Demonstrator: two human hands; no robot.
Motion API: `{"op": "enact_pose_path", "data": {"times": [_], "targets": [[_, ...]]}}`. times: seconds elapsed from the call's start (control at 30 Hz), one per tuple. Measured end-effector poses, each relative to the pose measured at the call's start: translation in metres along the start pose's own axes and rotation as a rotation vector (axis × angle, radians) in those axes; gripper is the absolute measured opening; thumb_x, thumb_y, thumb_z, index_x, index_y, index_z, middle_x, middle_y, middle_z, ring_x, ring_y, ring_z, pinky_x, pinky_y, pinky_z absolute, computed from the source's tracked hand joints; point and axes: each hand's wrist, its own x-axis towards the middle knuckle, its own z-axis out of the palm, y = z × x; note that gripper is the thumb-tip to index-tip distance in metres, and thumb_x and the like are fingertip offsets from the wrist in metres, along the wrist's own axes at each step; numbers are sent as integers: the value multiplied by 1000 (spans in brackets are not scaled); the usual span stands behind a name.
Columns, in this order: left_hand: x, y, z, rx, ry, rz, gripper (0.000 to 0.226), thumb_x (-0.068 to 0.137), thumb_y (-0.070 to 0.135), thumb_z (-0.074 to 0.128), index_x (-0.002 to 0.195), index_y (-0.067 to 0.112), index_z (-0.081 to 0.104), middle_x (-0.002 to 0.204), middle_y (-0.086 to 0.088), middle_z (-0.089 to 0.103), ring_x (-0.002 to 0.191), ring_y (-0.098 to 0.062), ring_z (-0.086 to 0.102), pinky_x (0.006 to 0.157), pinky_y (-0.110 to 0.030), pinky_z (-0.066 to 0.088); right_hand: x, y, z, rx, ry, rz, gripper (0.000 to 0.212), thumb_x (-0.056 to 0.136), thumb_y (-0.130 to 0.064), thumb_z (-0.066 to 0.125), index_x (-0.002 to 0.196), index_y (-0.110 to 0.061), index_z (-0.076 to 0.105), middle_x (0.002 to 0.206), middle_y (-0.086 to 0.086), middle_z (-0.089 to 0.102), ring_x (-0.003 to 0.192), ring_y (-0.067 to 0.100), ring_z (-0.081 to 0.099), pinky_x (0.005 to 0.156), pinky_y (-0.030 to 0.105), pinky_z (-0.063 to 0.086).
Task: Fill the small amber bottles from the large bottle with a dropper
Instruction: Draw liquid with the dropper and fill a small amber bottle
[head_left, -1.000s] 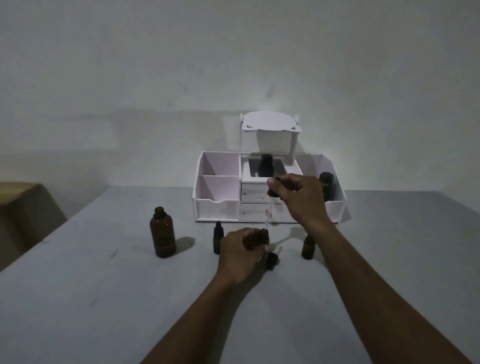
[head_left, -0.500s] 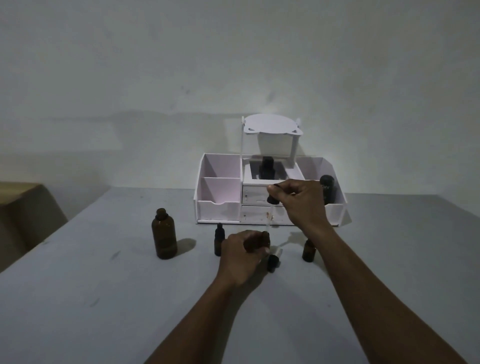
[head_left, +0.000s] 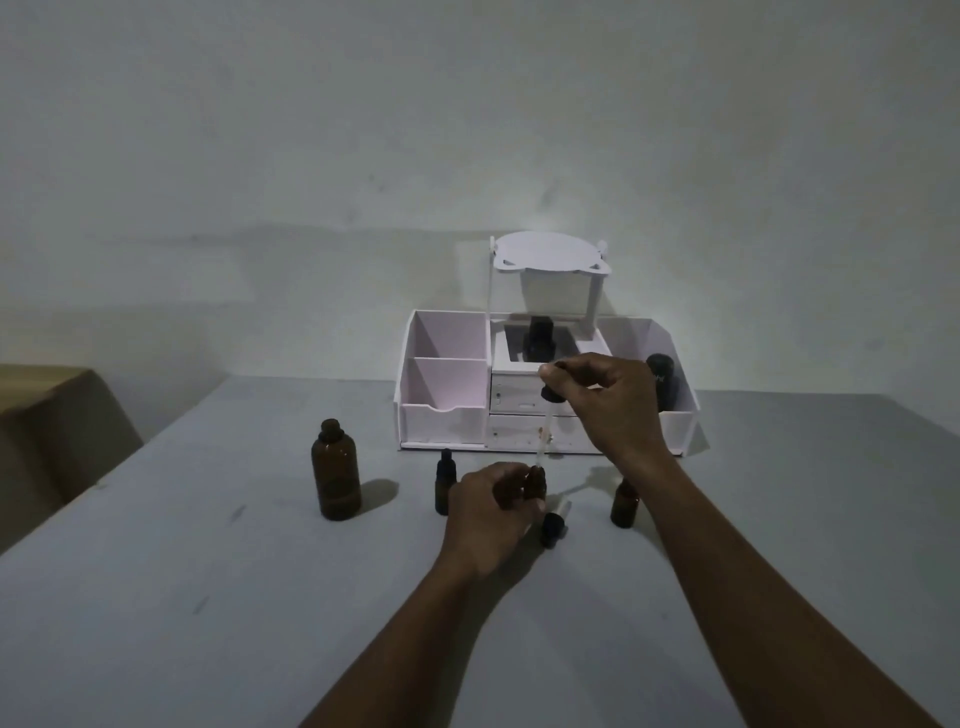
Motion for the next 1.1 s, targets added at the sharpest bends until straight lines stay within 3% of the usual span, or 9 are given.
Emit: {"op": "enact_pose_path", "data": {"times": [0.1,0.2,0.3,0.4,0.53,0.67,0.8,0.93,1.1], "targets": [[-7,0,-8,132,0,68,56,88,15,77,140,17,56,139,0,60,105,-1,53,84,-13,42,0,-10,-4,63,49,-36,6,85,-28,74,91,-29,72,74,-17,70,69,-7,69,64,3,49],[-18,-2,-20,131,-55,38,48,90,15,75,135,17,57,133,2,60,90,3,64,64,-5,48,1,-21,-9,87,96,-78,9,87,-25,72,95,-27,70,76,-16,69,69,-6,69,66,4,50],[-31,-8,-44,227,-95,77,44,88,23,76,130,24,61,128,8,61,104,-7,64,78,-14,54,-1,-34,-8,144,100,-108,9,87,-21,72,95,-26,71,80,-11,72,72,3,72,68,14,57],[-39,-11,-85,308,-123,146,34,87,33,76,120,29,67,108,17,65,94,4,64,69,-7,51,-8,-52,3,229,99,-134,17,86,-17,73,89,-33,69,76,-20,68,70,-6,69,63,8,52],[-47,-16,-143,414,-20,172,22,86,31,77,107,31,71,99,16,71,92,2,68,80,-11,55,-14,-71,30,328,24,-139,10,86,-15,73,95,-20,73,80,-13,72,72,0,72,68,10,53],[-45,-20,-193,461,137,160,21,83,27,81,103,29,76,102,9,74,87,-1,69,74,-11,53,-13,-84,62,386,-9,-113,13,87,-17,73,99,-13,75,86,-3,76,78,9,74,72,18,57],[-31,-19,-223,416,255,121,29,82,25,83,110,24,74,97,6,75,86,-2,69,74,-15,51,-9,-94,91,434,-6,-57,13,86,-21,74,99,-19,75,88,-3,76,81,10,74,77,24,60],[-11,-20,-228,255,190,102,62,70,32,92,125,26,66,114,4,70,98,-12,69,76,-22,54,-6,-96,116,422,15,-23,20,85,-27,75,103,-17,76,92,-5,77,85,9,74,80,30,61],[7,-27,-215,100,162,138,59,65,12,94,117,26,70,106,8,76,91,-6,74,69,-14,54,-8,-93,133,401,1,-3,18,86,-29,73,103,-23,75,92,-12,75,87,4,72,78,16,57]]}}
